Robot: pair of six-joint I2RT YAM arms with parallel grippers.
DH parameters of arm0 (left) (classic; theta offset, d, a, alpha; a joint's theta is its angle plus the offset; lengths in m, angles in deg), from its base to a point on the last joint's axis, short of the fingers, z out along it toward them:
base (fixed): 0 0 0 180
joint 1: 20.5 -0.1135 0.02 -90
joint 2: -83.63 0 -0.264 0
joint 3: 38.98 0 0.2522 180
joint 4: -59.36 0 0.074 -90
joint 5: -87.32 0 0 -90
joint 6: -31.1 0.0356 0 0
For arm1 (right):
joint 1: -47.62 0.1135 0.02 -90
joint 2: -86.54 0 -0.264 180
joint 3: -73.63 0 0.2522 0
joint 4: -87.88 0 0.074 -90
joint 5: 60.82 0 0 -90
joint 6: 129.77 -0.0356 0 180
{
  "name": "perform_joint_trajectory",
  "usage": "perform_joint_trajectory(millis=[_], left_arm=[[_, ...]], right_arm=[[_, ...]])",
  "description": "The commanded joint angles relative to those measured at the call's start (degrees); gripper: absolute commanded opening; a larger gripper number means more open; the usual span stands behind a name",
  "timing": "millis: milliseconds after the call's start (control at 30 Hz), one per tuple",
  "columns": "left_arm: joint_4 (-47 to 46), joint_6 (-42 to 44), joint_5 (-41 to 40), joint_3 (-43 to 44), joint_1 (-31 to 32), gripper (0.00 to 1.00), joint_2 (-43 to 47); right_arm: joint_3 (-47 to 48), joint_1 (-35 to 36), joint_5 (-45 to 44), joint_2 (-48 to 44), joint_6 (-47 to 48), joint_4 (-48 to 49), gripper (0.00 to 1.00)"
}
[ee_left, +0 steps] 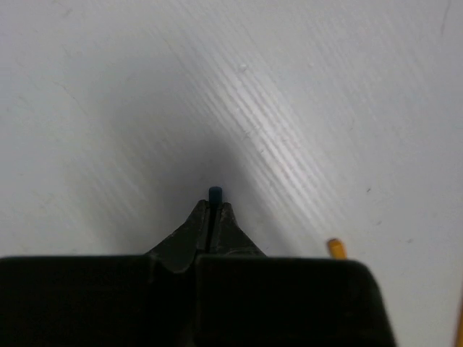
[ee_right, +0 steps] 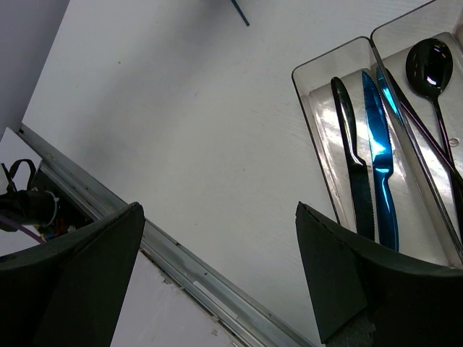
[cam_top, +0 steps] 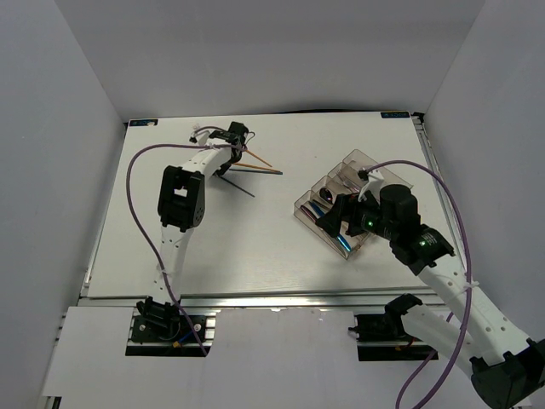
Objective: Sort the eating utensils into containers
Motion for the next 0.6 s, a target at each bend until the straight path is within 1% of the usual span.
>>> perform_joint_trajectory(millis=[0, 33, 133, 167, 233, 267, 300, 333, 367, 400, 433, 467, 500, 533, 567], left_arm=[[3.15, 0.48, 4.84, -7.98, 0.11, 0.00, 0.66], [2.27, 0.48, 5.01, -11.39, 0.37, 0.00, 1.97], [1.48, 0.30, 4.23, -16.68, 1.16, 0.00, 5.91], [1.04, 0.30, 3.27, -20.70, 1.43, 0.00, 7.33], [-2.29, 1.70, 2.91, -25.20, 2.39, 0.00, 10.75], [-4.13, 2.66, 3.08, -30.19, 2.92, 0.00, 14.86], [-8.15, 4.85, 3.60, -32.59, 3.45, 0.00, 16.99], [-10.28, 6.35, 3.96, -35.05, 4.67, 0.00, 19.36], [-12.83, 7.67, 4.48, -37.51, 5.46, 0.00, 24.17], [-19.12, 11.16, 5.53, -42.93, 6.26, 0.00, 26.83], [-22.14, 12.68, 8.85, -45.77, 7.66, 0.00, 29.46], [-25.13, 13.91, 10.71, -51.10, 8.45, 0.00, 34.27], [-30.20, 16.18, 12.73, -53.42, 9.07, 0.00, 36.50], [-31.82, 16.64, 16.23, -55.62, 10.03, 0.00, 38.61], [-33.14, 16.73, 17.40, -57.47, 10.48, 0.00, 40.46]], right_arm=[[-0.22, 0.36, 1.40, -1.30, 0.09, 2.91, 0.89], [-0.30, 0.36, 1.40, -1.39, 0.09, 2.91, 0.89], [-0.48, 0.36, 1.75, -1.39, 0.09, 3.09, 0.89], [-0.92, 0.36, 1.92, -1.39, 0.09, 3.18, 0.89], [-1.71, 0.36, 3.68, -1.22, 0.53, 4.66, 0.89], [-2.32, 0.36, 4.29, -1.04, 0.79, 5.45, 0.89], [-3.54, 0.45, 6.47, -0.34, 1.23, 6.51, 0.89], [-4.25, 0.63, 7.71, 0.19, 1.67, 8.78, 0.89], [-4.78, 0.89, 8.42, 1.06, 1.85, 9.76, 0.89], [-5.14, 1.67, 9.13, 2.99, 1.85, 10.73, 0.89], [-5.75, 2.20, 9.05, 4.14, 1.85, 12.56, 0.89], [-6.02, 3.78, 8.09, 6.41, 1.68, 13.54, 0.89], [-6.19, 4.66, 7.56, 7.65, 1.50, 14.68, 0.89], [-6.72, 5.45, 7.12, 8.97, 1.15, 17.30, 0.89], [-6.89, 6.33, 6.85, 10.29, -0.07, 18.72, 0.89]])
